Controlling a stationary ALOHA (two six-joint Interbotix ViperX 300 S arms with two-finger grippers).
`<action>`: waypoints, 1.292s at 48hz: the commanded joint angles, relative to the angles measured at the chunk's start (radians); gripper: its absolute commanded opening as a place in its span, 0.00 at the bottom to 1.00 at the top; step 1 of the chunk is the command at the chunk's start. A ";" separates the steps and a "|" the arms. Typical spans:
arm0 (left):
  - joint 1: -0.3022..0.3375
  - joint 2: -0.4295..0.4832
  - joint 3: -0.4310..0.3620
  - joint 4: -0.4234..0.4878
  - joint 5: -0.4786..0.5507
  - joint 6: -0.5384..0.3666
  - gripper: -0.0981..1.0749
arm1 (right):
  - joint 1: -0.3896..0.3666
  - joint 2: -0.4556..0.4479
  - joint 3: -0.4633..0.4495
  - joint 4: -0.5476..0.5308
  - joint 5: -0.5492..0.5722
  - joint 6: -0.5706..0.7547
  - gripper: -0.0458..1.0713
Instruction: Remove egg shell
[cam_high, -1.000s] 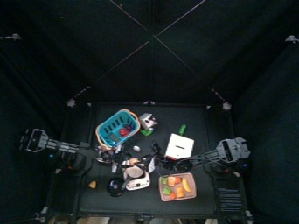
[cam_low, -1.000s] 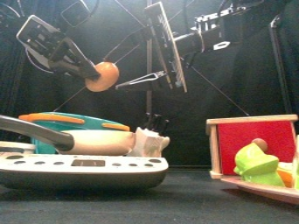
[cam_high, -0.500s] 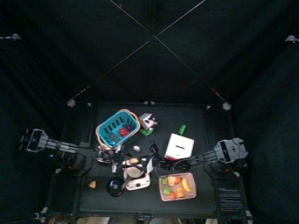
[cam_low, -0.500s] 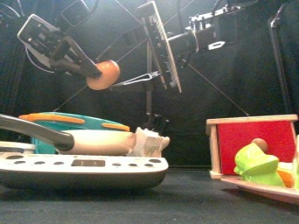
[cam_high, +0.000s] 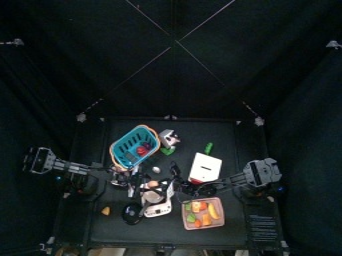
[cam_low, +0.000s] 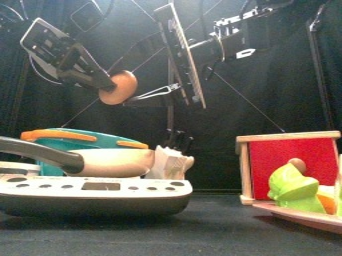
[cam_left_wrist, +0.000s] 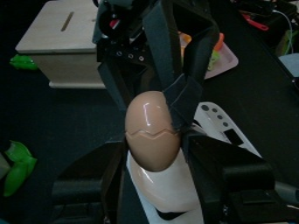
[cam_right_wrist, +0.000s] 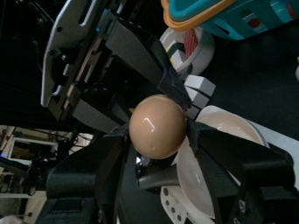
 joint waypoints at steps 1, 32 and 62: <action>0.002 -0.002 -0.012 0.000 -0.011 -0.003 0.66 | -0.002 -0.021 -0.020 -0.008 -0.003 -0.003 0.80; 0.002 -0.002 0.003 -0.014 -0.011 -0.002 0.66 | 0.003 -0.034 -0.014 -0.011 -0.003 -0.003 0.68; 0.002 -0.002 0.006 -0.014 -0.011 -0.002 0.66 | 0.006 -0.086 0.032 -0.011 -0.006 -0.003 0.68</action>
